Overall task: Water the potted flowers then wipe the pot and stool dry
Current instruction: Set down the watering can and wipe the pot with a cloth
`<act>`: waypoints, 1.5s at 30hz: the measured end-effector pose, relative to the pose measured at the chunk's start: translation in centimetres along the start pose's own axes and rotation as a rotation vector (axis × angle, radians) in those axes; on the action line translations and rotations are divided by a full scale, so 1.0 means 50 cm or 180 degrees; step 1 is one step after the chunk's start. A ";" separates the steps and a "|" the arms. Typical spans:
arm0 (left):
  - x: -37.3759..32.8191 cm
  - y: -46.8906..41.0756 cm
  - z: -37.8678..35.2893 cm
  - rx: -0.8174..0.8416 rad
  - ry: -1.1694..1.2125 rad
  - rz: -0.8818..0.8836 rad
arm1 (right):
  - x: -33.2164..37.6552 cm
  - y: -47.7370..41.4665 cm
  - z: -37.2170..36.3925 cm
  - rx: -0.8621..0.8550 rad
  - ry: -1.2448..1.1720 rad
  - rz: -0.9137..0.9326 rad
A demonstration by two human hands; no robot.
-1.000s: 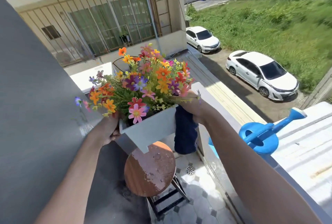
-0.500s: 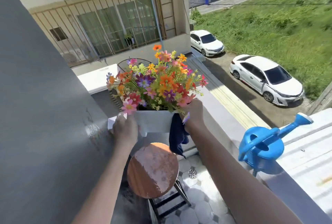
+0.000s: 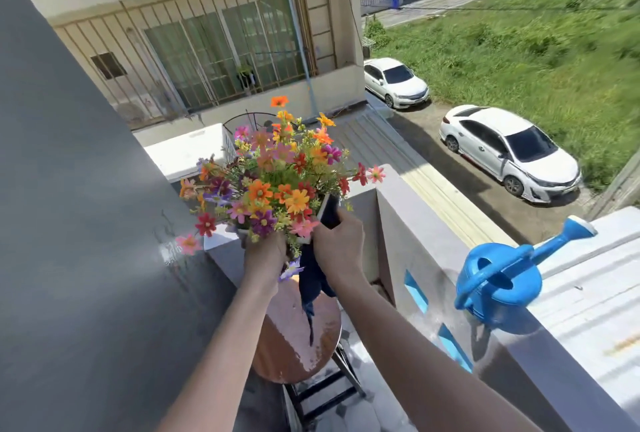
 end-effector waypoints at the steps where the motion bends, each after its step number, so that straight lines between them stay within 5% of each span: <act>1: -0.003 0.000 0.004 0.0017 -0.0075 0.0011 | 0.005 0.004 0.001 0.0007 -0.0036 0.0065; 4: -0.011 -0.003 0.008 0.0098 -0.0111 -0.0010 | 0.010 0.012 0.006 0.0078 -0.0289 0.0070; 7: -0.032 0.019 -0.003 0.0466 0.0672 -0.0020 | -0.003 -0.015 0.010 0.0106 -0.0521 -0.0239; 13: -0.005 0.036 -0.012 0.1005 0.0995 0.0141 | 0.065 -0.131 0.056 -0.0142 0.0366 0.0309; 16: 0.005 0.031 0.006 0.0709 0.1096 0.0164 | 0.064 -0.136 0.049 -0.0046 0.0947 0.0390; 20: -0.031 0.026 0.000 0.0713 0.0898 -0.0112 | 0.074 -0.055 0.023 -0.0314 0.0545 0.0859; 25: -0.012 -0.015 0.038 0.0429 0.0859 -0.0050 | 0.046 0.039 -0.019 0.0035 0.0708 0.1396; 32: -0.060 0.005 0.036 0.0603 0.1059 -0.0471 | -0.083 -0.003 0.001 0.0060 0.0606 0.0582; 45: -0.066 0.055 0.002 0.0663 0.1054 -0.0353 | 0.074 -0.041 0.017 -0.0367 0.0134 0.1142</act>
Point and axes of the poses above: each hand's wrist, its own y-axis away from the middle knuckle, its own z-axis out of the back of the hand, x = y × z, the point moved 9 cm from there along -y, towards the middle knuckle, and after that the axes turned 1 degree about x, right-handed, at the moved point
